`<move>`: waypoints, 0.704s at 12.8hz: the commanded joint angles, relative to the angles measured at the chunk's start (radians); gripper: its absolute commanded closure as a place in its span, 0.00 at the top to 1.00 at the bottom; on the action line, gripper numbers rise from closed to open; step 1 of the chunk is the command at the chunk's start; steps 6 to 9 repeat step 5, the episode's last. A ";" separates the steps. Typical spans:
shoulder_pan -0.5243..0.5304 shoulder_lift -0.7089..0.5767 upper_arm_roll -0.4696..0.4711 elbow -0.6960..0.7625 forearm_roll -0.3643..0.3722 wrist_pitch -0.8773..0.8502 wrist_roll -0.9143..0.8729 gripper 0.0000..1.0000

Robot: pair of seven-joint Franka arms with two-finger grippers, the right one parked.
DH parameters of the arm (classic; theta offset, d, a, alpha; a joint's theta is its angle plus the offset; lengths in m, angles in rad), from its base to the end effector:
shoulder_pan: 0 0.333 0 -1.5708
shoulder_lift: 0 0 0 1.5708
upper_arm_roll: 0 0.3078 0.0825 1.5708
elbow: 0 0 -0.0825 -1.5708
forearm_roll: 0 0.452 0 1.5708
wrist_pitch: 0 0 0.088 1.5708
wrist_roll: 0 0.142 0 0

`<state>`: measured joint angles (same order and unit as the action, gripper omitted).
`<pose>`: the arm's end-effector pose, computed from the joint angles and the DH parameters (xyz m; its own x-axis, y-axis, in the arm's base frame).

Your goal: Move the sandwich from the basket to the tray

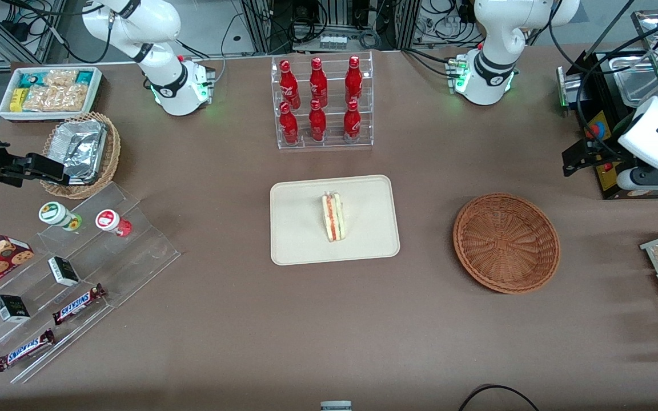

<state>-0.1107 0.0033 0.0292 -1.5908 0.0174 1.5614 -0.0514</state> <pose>0.6188 -0.0481 0.5677 0.9990 -0.0299 -0.0317 -0.0305 -0.9994 -0.0192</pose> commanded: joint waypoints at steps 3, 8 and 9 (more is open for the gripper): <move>-0.003 -0.006 0.005 0.035 -0.011 -0.024 -0.001 1.00; -0.003 -0.005 0.005 0.046 -0.010 -0.049 0.008 1.00; -0.003 -0.005 0.005 0.046 -0.010 -0.049 0.008 1.00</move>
